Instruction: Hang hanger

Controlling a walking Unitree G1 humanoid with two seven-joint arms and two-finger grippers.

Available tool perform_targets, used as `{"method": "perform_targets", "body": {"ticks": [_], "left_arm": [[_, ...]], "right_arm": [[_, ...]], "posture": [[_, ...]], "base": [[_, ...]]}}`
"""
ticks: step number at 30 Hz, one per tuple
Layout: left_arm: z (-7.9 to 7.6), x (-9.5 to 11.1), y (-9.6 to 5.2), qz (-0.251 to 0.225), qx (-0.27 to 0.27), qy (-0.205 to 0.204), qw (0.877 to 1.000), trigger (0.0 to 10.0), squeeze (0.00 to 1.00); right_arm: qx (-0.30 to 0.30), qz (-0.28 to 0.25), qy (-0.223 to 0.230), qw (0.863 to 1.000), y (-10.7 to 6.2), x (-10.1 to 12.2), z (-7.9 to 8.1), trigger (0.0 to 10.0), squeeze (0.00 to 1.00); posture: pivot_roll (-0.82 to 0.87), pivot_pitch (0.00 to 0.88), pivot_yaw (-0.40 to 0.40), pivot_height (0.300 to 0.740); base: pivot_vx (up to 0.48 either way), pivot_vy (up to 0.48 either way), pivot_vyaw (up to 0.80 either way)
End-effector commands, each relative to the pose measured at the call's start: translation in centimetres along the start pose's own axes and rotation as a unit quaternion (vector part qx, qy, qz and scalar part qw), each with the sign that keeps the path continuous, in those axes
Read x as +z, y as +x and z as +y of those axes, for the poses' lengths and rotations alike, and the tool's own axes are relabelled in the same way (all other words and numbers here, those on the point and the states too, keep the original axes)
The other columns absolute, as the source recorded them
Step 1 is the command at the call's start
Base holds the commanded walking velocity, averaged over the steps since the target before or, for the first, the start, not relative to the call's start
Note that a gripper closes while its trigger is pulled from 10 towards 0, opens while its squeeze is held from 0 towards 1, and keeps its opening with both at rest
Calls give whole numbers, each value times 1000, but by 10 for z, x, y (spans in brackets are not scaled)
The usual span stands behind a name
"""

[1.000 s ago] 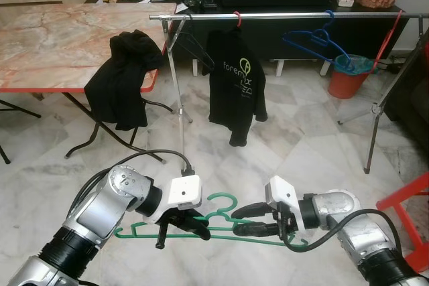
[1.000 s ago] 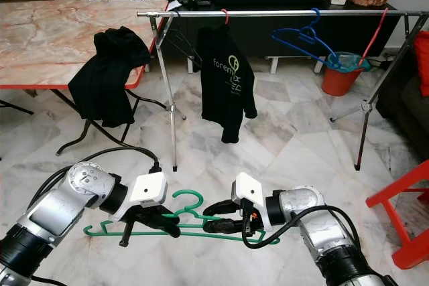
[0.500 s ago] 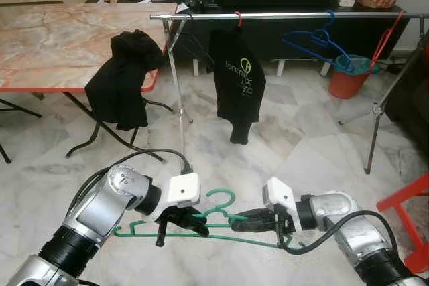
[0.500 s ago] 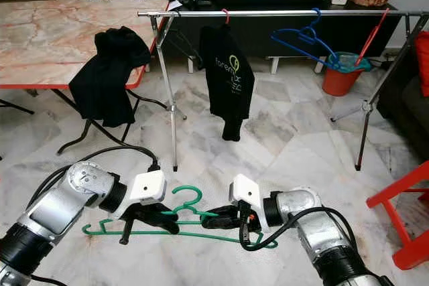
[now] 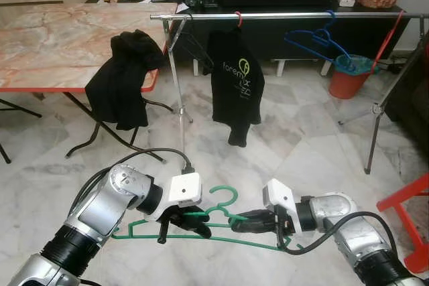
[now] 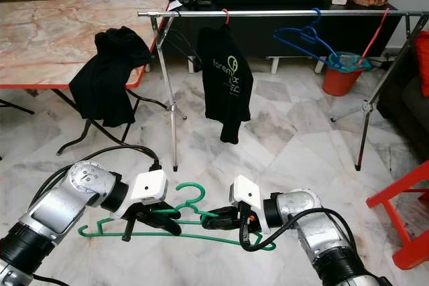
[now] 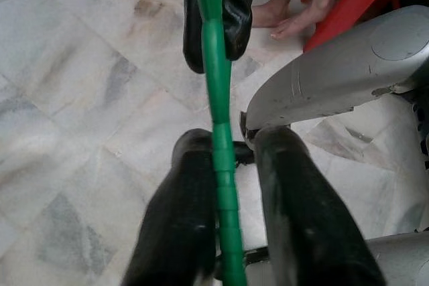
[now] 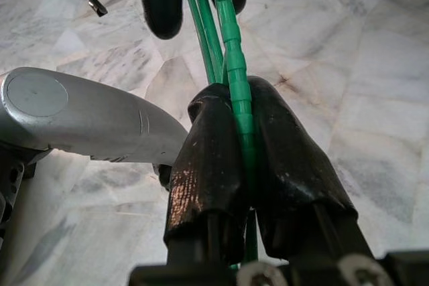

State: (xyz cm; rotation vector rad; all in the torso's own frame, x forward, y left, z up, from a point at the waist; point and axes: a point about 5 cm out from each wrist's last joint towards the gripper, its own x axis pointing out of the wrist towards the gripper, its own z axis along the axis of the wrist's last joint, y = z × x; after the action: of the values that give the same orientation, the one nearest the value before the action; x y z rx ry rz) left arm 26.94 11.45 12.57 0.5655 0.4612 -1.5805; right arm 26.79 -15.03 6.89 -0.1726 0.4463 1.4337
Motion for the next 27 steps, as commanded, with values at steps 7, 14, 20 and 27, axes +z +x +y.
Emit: {"method": "perform_targets", "body": {"ticks": [7, 14, 20, 27], "left_arm": [[8, -1, -17, -5, 23, 10, 1000, 10000, 1000], [11, -13, -29, -2, 39, -20, 999, 10000, 1000], [18, -25, -45, 12, 78, -41, 996, 10000, 1000], [22, -54, -81, 38, 179, -92, 979, 10000, 529]], "right_arm": [[-11, 9, 9, 1000, -5, -6, 1, 0, 0], [-3, 22, 23, 999, -8, -16, 6, 0, 0], [-18, 31, 28, 999, -9, -22, 5, 0, 0], [-111, 62, 52, 991, -4, -39, -7, 0, 0]], "posture": [[-89, 0, 17, 740], [-91, 0, 14, 740], [-89, 0, 11, 740], [-86, 0, 2, 740]], "base": [[0, 0, 0], [0, 0, 0], [0, 0, 0], [0, 0, 0]]}}
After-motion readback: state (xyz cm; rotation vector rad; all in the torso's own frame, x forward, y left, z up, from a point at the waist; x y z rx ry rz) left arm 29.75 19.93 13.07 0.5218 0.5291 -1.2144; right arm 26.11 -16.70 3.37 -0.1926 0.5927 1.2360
